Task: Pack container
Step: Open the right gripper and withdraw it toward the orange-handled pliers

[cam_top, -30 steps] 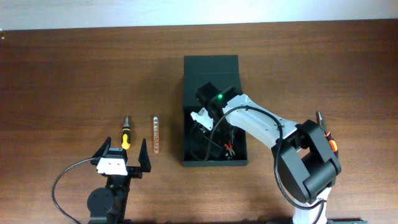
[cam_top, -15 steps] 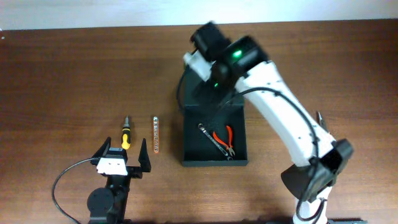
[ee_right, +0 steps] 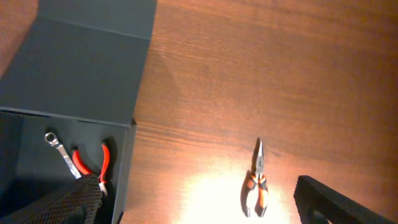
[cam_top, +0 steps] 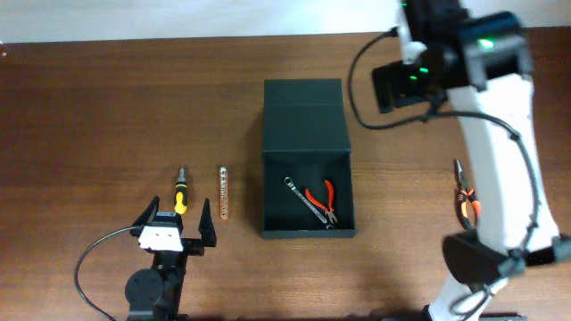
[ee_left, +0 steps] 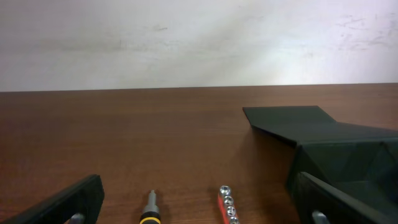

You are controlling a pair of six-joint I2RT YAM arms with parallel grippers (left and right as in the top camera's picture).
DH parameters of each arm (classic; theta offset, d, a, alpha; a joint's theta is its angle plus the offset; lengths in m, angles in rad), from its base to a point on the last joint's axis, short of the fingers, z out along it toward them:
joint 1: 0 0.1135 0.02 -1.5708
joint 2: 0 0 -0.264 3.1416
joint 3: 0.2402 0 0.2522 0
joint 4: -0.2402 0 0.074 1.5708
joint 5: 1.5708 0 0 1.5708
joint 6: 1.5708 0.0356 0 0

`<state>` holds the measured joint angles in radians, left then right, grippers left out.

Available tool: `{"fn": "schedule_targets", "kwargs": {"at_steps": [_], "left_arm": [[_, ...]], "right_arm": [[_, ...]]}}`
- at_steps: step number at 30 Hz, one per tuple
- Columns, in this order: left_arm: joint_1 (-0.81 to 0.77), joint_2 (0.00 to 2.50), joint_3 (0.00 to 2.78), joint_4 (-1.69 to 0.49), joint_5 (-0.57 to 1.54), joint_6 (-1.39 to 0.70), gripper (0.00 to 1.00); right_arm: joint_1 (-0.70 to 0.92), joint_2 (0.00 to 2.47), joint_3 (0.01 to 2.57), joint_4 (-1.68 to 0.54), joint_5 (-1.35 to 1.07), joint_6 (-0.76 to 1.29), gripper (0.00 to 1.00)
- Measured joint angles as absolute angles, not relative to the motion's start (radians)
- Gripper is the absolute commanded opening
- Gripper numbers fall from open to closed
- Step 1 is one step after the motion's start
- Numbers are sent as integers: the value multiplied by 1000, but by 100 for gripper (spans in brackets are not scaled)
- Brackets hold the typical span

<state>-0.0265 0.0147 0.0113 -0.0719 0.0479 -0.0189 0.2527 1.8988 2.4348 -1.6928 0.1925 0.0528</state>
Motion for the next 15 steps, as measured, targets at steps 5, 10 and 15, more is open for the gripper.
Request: {"fn": "schedule_targets", "kwargs": {"at_steps": [5,10,15], "left_arm": [[-27,15,11,-72,48,-19,99],[-27,15,11,-72,48,-19,99],[-27,15,11,-72,48,-19,99]], "right_arm": [[169,1689,2217,-1692,178,97,99],[33,1497,1915,-1693,179,157,99],[-81,1443,1689,-1692,178,176,99]]}}
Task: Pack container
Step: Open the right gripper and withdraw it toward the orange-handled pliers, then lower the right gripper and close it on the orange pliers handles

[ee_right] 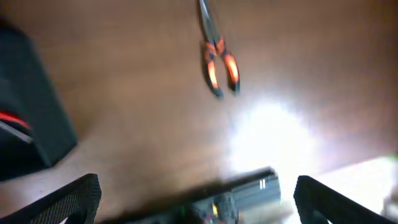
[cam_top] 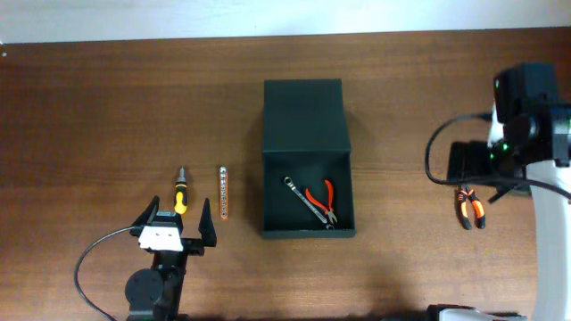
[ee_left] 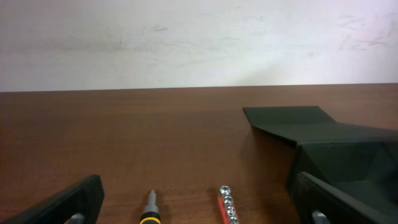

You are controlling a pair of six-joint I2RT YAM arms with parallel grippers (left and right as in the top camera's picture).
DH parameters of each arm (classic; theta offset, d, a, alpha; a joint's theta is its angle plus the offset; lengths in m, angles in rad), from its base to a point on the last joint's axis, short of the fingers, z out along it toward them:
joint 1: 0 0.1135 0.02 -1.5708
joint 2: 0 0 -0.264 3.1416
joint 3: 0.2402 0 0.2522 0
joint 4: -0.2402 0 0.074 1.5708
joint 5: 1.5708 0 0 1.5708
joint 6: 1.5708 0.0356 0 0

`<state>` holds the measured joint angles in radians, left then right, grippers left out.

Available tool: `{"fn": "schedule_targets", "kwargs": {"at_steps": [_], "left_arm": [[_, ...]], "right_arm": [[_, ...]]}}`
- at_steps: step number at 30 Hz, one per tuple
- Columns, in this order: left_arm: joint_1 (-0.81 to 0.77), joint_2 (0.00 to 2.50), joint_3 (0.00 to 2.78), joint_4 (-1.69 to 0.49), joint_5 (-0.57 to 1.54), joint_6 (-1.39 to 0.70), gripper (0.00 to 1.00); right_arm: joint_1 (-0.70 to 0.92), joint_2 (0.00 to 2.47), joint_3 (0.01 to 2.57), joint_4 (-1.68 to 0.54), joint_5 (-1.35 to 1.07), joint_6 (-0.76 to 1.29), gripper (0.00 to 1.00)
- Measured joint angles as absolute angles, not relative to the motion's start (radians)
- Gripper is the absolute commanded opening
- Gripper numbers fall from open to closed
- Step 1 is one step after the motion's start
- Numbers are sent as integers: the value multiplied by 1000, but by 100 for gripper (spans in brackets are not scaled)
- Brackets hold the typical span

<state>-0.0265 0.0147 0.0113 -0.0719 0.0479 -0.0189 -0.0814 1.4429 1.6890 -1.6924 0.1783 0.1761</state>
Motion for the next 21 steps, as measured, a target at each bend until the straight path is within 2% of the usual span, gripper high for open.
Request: {"fn": "schedule_targets", "kwargs": {"at_steps": [9,21], "left_arm": [[-27,15,11,-72,47,-19,99],[-27,15,11,-72,48,-19,99]], "right_arm": [[-131,1475,1623,-1663,178,181,99],[-188,1499,1618,-1502,179,215,99]]}}
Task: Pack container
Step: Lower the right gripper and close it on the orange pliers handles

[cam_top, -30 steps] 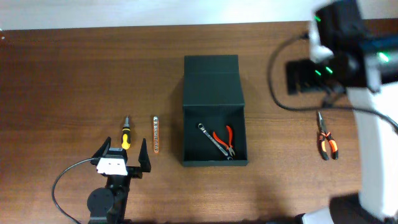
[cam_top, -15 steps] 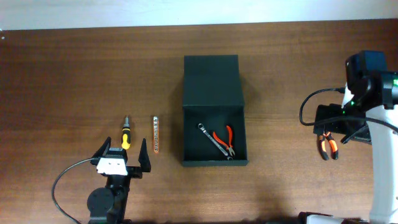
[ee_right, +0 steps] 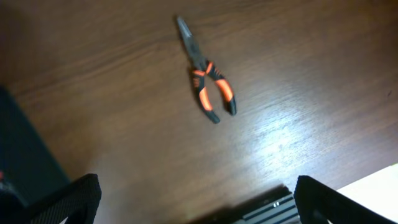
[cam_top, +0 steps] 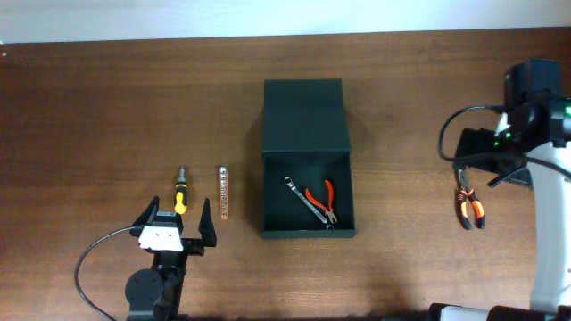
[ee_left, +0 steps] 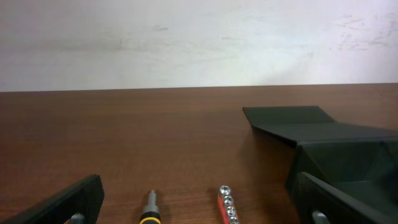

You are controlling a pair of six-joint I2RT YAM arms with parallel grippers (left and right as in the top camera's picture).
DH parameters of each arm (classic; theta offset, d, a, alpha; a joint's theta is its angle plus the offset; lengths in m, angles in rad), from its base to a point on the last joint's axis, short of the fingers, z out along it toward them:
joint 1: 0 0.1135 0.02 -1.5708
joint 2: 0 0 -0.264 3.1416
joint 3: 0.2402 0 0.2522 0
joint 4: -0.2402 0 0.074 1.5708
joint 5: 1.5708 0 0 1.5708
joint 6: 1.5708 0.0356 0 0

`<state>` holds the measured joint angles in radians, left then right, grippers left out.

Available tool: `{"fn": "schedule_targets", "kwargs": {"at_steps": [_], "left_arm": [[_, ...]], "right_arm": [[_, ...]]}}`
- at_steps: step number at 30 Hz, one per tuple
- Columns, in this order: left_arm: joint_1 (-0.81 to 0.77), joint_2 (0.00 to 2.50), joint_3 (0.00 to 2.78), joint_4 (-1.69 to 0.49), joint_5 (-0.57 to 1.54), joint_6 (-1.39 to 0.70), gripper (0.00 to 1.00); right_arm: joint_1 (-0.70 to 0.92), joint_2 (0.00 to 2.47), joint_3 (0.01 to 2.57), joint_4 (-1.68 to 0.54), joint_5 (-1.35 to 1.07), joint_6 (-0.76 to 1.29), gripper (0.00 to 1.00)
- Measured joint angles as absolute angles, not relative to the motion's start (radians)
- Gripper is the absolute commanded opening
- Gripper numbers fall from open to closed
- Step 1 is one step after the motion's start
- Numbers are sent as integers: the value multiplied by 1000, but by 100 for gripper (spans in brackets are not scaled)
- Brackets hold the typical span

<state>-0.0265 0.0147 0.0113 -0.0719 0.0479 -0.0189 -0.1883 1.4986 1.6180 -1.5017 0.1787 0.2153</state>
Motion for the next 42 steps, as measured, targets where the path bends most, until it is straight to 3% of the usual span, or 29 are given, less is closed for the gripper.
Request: {"fn": "schedule_targets", "kwargs": {"at_steps": [5,8,14,21,32,42], "left_arm": [[-27,15,11,-72,48,-19,99],[-27,15,11,-72,48,-19,99],[-27,15,11,-72,48,-19,99],[-27,15,11,-72,48,-19,99],[-27,15,11,-72,48,-19,99],[-27,15,11,-72,48,-19,99]], "right_arm": [[-291,1514,1546,-1419,178,186,99],[-338,1528,1479,-1345,147,50,99],[-346,1543,1335,-1146,112,-170,99],[-347,1569,1194,-973,156,-270,99],[-348,1796,1160,-978,126,-323,99],[-353,1860,1160,-937,121,-345,99]]}}
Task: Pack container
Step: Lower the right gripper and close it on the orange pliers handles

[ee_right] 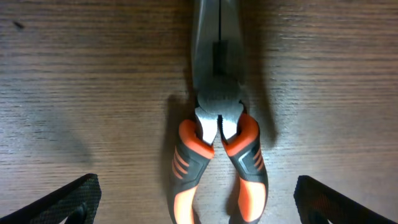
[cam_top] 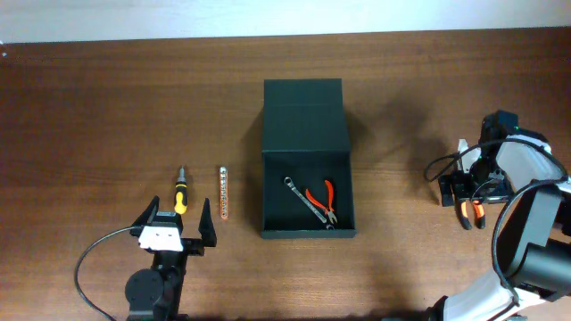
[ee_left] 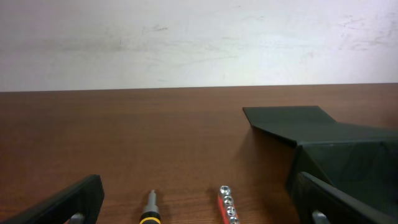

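Observation:
An open black box [cam_top: 308,223] sits mid-table with its lid [cam_top: 303,111] folded back. A wrench [cam_top: 302,198] and red pliers [cam_top: 325,198] lie inside. Orange-and-black long-nose pliers [cam_top: 471,212] lie on the table at the right; in the right wrist view these pliers [ee_right: 217,143] fill the frame. My right gripper [ee_right: 198,204] is low over them and open, a finger on each side of the handles, touching nothing. My left gripper [cam_top: 177,234] rests open behind a yellow screwdriver [cam_top: 180,192] and a socket rail [cam_top: 223,193].
The brown wooden table [cam_top: 107,107] ends at a white wall [ee_left: 186,37] at the back. The screwdriver [ee_left: 151,211] and socket rail [ee_left: 227,204] point away from my left gripper, with the box wall [ee_left: 348,162] to their right.
My right gripper was well above the long-nose pliers and is now close over them, open, with the handles between its fingers. The left arm and all tools are where they were.
My right arm was first near the box's back right corner, with the wrench and red pliers inside the box. Then it was over the table's right side above the long-nose pliers. Now it is down around them, open.

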You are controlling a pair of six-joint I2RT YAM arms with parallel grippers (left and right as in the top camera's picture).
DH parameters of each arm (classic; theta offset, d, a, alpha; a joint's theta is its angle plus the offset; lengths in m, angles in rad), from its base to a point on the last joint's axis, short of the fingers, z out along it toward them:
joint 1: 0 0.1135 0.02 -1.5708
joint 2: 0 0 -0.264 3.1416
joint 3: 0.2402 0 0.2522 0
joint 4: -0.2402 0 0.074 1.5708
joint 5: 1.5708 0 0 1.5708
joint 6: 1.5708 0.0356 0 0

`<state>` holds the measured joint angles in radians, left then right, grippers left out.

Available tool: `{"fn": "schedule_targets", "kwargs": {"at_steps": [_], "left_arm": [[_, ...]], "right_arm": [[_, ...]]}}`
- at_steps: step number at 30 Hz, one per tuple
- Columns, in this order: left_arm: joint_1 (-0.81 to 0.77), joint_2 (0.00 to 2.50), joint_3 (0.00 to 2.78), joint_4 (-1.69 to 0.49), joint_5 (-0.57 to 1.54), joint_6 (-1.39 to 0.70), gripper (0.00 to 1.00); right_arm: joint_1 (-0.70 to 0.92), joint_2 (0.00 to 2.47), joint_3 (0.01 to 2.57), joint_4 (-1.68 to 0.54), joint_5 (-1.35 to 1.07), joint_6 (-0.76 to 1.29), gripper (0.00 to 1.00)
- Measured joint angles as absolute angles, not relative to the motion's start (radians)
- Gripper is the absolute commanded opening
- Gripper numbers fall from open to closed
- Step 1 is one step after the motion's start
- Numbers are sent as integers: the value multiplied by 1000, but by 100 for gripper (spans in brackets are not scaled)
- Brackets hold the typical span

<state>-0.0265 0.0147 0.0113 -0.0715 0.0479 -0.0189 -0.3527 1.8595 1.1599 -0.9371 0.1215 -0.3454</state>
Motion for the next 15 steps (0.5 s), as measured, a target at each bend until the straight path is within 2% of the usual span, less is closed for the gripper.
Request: {"fn": "schedule_targets", "kwargs": {"at_steps": [15], "left_arm": [[-27,15,11,-72,48,-19,99]], "right_arm": [[-392,1868,1180,-883,54,-448,99]]}}
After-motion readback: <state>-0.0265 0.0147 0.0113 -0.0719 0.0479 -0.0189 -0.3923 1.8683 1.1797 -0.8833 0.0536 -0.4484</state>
